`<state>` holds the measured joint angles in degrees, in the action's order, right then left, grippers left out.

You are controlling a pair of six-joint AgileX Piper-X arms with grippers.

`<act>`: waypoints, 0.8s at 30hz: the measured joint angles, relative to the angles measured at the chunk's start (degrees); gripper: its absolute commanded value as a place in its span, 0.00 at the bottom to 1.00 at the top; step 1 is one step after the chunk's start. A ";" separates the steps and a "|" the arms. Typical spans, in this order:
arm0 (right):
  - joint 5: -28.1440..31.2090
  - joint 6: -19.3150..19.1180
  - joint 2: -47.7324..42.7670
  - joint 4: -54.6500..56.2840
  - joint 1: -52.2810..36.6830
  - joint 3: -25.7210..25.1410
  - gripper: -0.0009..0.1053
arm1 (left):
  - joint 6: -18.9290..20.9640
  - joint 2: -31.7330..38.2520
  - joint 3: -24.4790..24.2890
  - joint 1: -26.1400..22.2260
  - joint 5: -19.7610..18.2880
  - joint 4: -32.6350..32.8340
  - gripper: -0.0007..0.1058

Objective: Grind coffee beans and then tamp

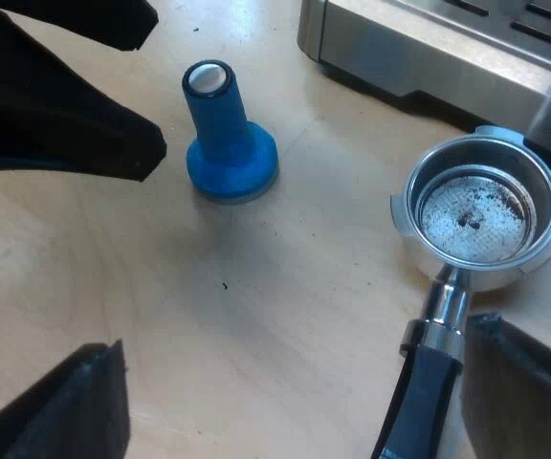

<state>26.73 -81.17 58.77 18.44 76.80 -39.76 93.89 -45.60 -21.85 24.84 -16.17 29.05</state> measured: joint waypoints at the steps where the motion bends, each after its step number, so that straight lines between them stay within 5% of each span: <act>1: 0.00 0.00 0.00 -0.13 0.00 0.00 0.69 | 0.00 0.00 0.18 0.00 0.00 -0.47 0.75; 7: 0.00 0.00 0.00 -0.29 0.00 0.00 0.69 | 0.00 0.00 1.37 0.00 3.45 -1.63 0.75; 18: 0.00 0.00 0.00 -0.29 0.00 0.00 0.69 | 0.00 -0.20 1.66 0.00 3.91 -5.80 0.75; 24: 0.00 0.00 0.00 -0.29 0.00 0.00 0.69 | 0.00 -6.42 1.67 0.00 4.16 -7.52 0.75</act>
<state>26.73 -81.17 58.77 18.15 76.80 -39.76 93.89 -52.03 -20.18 24.84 -12.00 21.52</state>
